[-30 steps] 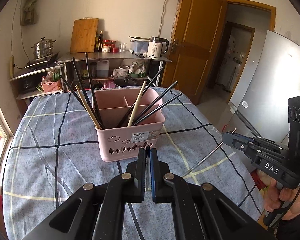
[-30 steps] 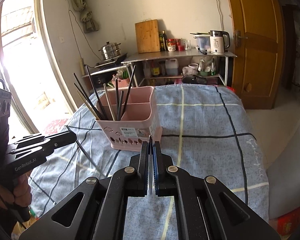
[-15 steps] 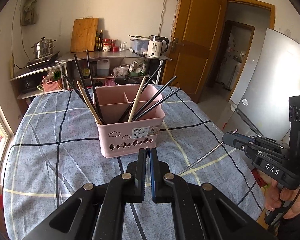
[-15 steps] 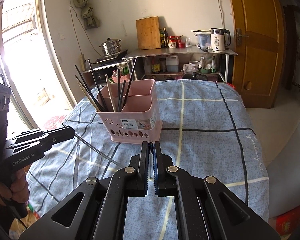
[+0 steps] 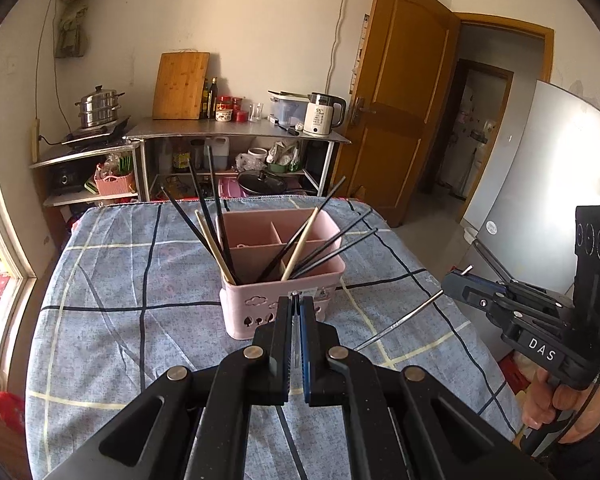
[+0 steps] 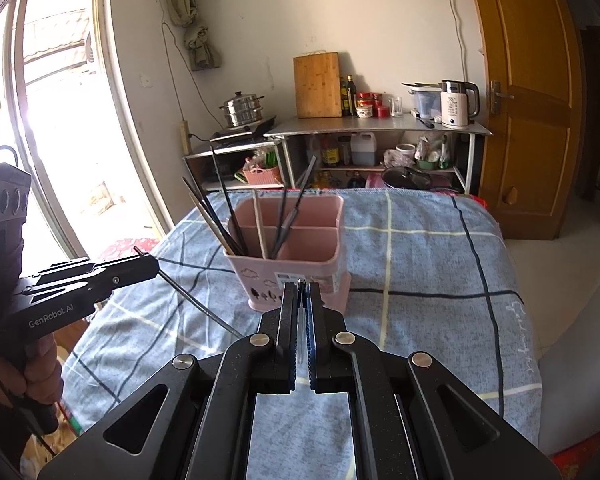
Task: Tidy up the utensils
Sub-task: 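Lower the held metal chopsticks into the basket and open both tools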
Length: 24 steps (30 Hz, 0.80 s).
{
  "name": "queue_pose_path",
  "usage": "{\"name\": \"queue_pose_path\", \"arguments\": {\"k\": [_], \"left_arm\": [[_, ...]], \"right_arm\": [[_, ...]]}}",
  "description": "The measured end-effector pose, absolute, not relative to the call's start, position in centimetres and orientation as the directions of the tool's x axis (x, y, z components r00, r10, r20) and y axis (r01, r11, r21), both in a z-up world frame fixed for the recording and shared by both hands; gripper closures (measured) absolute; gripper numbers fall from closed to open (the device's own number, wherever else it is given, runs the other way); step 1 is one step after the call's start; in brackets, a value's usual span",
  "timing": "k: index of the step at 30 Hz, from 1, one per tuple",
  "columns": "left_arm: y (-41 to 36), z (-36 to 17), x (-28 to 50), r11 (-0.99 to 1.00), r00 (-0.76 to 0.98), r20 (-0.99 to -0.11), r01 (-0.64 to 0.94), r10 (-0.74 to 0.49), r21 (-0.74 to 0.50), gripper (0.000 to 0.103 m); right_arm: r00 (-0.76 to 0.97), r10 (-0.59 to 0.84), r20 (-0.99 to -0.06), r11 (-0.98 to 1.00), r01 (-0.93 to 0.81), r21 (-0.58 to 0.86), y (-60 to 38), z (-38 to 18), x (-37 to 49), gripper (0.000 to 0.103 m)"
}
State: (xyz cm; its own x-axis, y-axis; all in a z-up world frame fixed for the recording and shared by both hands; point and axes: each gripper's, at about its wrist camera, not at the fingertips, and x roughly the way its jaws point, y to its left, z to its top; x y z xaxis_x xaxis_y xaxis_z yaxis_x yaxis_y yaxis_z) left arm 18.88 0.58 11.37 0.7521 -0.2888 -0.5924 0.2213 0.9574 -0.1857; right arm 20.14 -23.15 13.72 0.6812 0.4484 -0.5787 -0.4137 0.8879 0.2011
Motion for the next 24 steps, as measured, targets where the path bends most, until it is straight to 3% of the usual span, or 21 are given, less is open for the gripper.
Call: {"name": "queue_pose_path", "arguments": {"k": [12,24], "left_arm": [[3.4,17.9,21.2,0.969,0.834,-0.495,0.188,-0.242,-0.157,0.100],[3.8,16.6,25.2,0.969,0.826,-0.510,0.173,-0.239,-0.175,0.100]], "right_arm": [[0.725,0.499,-0.474,0.861,-0.477,0.177,-18.9,18.8,22.5,0.100],[0.730,0.486,-0.481,0.870,-0.456,0.187,-16.7,17.8,25.8,0.100]]}}
